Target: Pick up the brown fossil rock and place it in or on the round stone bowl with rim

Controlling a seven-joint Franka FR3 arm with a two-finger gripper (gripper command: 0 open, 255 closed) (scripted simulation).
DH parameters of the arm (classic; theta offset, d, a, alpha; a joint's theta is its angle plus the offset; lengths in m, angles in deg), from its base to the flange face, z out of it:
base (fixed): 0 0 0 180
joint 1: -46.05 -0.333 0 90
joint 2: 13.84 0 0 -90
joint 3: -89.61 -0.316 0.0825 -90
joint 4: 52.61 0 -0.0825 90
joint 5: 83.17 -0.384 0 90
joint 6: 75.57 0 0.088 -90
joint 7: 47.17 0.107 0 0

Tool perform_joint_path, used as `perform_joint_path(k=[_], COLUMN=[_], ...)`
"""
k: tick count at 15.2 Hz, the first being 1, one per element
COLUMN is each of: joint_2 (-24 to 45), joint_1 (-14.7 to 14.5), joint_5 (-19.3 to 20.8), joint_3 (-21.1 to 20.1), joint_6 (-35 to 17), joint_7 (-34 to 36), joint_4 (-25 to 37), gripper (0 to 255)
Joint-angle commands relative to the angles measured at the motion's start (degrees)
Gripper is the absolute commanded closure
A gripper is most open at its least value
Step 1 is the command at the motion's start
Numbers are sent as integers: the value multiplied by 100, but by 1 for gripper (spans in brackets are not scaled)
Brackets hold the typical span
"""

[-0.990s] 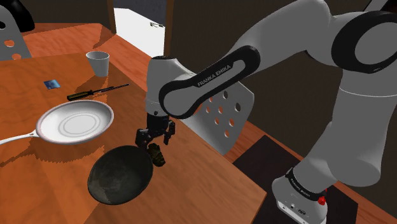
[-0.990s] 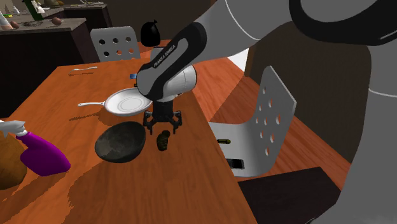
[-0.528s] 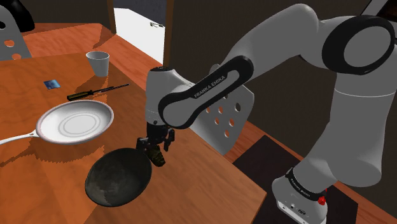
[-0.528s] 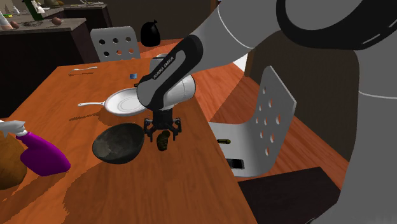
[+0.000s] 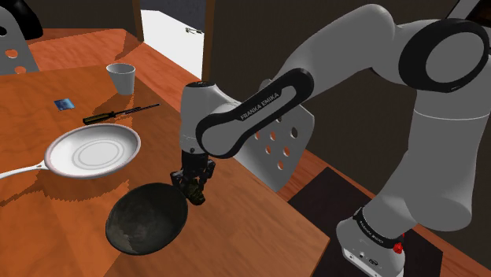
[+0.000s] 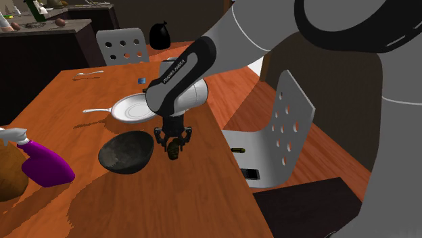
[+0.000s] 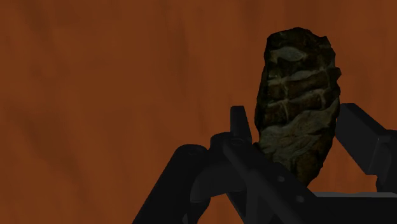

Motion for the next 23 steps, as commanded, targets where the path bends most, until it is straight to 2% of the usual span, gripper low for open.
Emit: perform_joint_path(k=[1,7,23], joint_2=[28,29,-806], joint_1=[-15,-14,149], joint_5=[-4,-5,-283], joint_3=[-14,-13,-188], joint_6=[-22,-24,968], joint_7=[-1,-3,-28], joint_4=[-4,-5,193], gripper=[255,255,255])
